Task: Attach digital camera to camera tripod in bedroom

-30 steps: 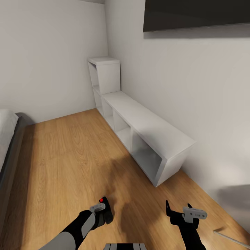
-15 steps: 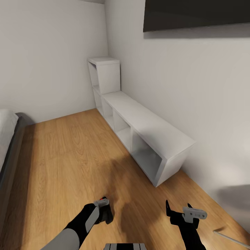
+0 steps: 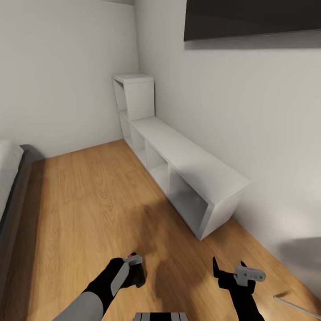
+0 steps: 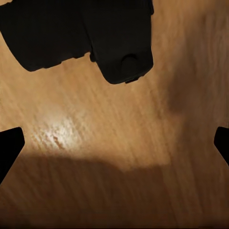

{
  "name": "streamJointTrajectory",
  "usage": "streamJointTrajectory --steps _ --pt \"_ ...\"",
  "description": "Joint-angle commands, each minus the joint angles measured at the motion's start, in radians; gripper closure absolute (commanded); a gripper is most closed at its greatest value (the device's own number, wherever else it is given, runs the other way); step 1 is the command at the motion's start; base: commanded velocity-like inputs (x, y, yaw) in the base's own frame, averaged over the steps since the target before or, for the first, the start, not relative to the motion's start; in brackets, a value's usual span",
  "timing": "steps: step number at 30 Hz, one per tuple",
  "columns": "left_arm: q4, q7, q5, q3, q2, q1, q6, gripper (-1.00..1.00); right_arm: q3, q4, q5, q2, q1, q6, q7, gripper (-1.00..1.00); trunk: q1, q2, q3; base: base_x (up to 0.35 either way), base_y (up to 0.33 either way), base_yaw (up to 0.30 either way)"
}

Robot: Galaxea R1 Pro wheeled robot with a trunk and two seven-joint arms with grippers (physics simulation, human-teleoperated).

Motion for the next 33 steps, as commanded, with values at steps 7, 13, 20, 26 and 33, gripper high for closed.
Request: streamJointTrajectory --steps 7,13,20,26,33 --pt "0.016 0.007 0.011 -0.003 0.003 0.000 0.004 -1.00 0.000 -0.001 0.000 0.000 0.000 0.000 -0.003 -1.00 0.000 0.000 -0.001 0.000 0.000 0.000" --pt "0.018 0.007 0.013 -0.004 0.003 0.000 0.004 -1.00 0.000 -0.001 0.000 0.000 0.000 0.000 -0.003 -1.00 0.000 0.000 -0.001 0.000 0.000 0.000" --pt "0.018 0.007 0.013 -0.004 0.003 0.000 0.004 -1.00 0.001 -0.001 0.000 0.000 0.000 0.000 -0.003 -1.00 0.002 -0.001 -0.016 0.000 0.000 0.000" --pt "0.017 0.007 0.013 -0.004 0.003 0.000 0.004 -1.00 0.001 -0.001 0.000 0.000 0.000 0.000 -0.003 -1.00 0.004 -0.003 -0.039 0.000 0.000 0.000" --pt "0.017 0.006 0.013 -0.004 0.003 0.000 0.004 -1.00 0.001 -0.001 0.000 0.000 0.000 0.000 -0.003 -1.00 0.008 -0.004 -0.066 0.000 0.000 0.000"
